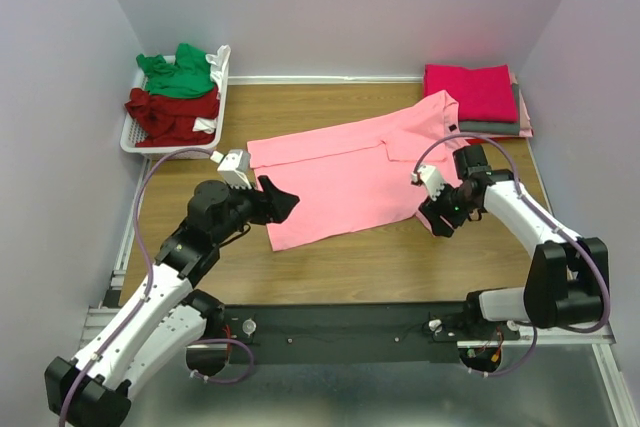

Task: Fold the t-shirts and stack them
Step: Fold the tshirt

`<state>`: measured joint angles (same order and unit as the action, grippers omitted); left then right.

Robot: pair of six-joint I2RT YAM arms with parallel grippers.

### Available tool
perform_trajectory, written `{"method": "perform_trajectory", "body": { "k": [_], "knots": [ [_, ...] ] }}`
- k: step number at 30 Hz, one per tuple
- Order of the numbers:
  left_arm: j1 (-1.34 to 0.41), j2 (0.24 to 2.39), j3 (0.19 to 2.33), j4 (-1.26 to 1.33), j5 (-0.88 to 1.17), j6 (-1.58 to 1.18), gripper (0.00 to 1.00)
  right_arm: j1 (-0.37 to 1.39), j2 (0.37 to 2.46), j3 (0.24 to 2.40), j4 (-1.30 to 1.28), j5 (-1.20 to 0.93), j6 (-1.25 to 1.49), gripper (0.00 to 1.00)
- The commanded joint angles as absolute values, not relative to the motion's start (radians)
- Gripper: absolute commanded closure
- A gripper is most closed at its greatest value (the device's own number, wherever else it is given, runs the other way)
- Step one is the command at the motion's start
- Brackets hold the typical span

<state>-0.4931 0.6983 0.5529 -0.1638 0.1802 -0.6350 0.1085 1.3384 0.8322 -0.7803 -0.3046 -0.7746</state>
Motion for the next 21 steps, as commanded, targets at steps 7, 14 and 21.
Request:
{"method": "perform_trajectory", "body": {
  "k": [7,14,21],
  "knots": [
    [-0.495,0.655,0.581,-0.178,0.123,-0.551,0.20,0.182,1.437,0.819,-0.730,-0.178,-0.680,0.37],
    [-0.495,0.650,0.577,-0.164,0.137,-0.546,0.20,0.207,1.466,0.811,-0.730,-0.209,-0.658,0.41],
    [-0.497,0.646,0.572,-0.158,0.141,-0.546,0.20,0.224,1.509,0.802,-0.732,-0.232,-0.650,0.57]
  ]
}}
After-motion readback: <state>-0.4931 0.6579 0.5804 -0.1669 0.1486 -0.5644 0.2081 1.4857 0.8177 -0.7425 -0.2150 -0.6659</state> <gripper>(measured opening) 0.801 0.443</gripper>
